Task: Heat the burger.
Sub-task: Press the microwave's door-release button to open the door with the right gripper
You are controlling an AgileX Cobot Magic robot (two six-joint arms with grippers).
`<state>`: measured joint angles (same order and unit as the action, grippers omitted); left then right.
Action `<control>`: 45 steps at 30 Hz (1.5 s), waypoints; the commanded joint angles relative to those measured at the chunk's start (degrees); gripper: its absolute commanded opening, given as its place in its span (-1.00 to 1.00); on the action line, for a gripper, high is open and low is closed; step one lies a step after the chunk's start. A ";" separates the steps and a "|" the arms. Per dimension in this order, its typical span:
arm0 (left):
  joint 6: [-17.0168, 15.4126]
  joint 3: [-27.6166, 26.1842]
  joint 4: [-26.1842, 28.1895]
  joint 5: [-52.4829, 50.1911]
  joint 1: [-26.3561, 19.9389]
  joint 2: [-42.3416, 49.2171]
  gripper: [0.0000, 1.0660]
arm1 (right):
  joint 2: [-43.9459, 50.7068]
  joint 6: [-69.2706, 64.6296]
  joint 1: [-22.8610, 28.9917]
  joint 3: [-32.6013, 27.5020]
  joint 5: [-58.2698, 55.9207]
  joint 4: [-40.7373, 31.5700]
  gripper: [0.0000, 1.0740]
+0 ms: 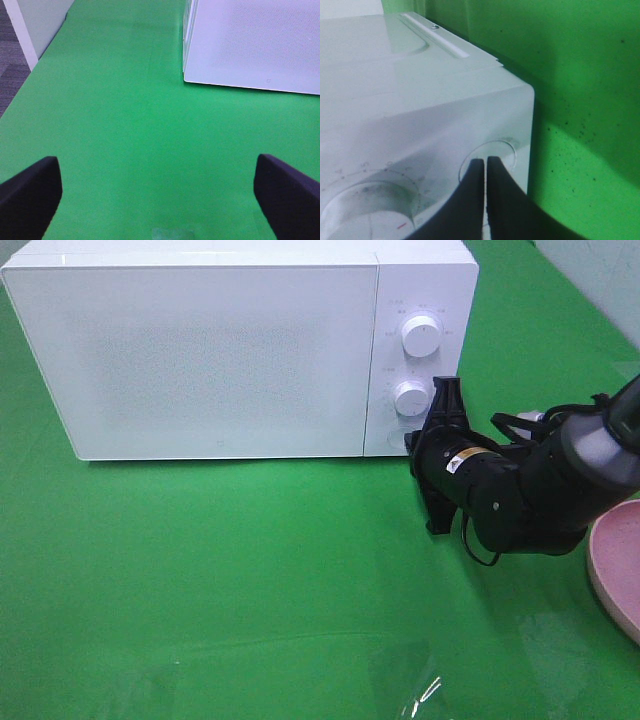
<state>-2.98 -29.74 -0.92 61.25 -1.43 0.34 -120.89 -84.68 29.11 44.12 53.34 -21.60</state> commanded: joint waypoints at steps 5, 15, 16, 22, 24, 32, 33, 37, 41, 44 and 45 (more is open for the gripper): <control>0.00 0.11 0.06 0.00 -0.11 0.80 0.81 | -1.43 -2.18 -0.29 2.41 -0.63 0.97 -1.00; 0.00 0.11 0.06 0.00 -0.11 0.80 0.81 | -2.75 -2.12 -0.29 4.53 1.20 0.52 -1.00; 0.00 0.11 0.06 0.00 -0.11 0.80 0.81 | -2.75 -1.66 -0.29 4.58 3.21 0.00 -1.00; 0.00 0.11 0.06 0.00 -0.11 0.80 0.81 | -2.75 -1.20 -0.29 4.58 6.53 -2.52 -1.00; 0.00 0.11 0.06 0.00 -0.11 0.80 0.81 | -2.75 -1.20 -0.29 4.87 7.33 -3.09 -1.00; 0.00 0.11 0.06 0.00 -0.11 0.80 0.81 | -2.81 -0.06 -0.29 7.73 11.86 -5.61 -1.00; 0.00 0.11 0.06 0.00 -0.11 0.80 0.81 | -3.90 0.11 -0.29 8.88 14.32 -5.56 -1.00; 0.00 0.11 0.06 0.00 -0.11 0.80 0.81 | -5.61 0.00 -0.29 10.83 15.76 -5.10 -1.00; 0.00 0.11 0.06 0.00 -0.11 0.80 0.81 | -7.22 0.23 -0.29 12.89 17.93 -5.33 -1.00; 0.00 0.11 0.06 0.00 -0.11 0.80 0.81 | -7.68 0.29 -0.29 13.69 18.16 -5.33 -1.00; 0.00 0.11 0.06 0.00 -0.11 0.80 0.81 | -7.68 0.29 -0.29 13.69 18.16 -5.33 -1.00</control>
<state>-2.98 -29.74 -0.92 61.25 -1.43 0.34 -127.77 -84.11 30.94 52.02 57.12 -28.71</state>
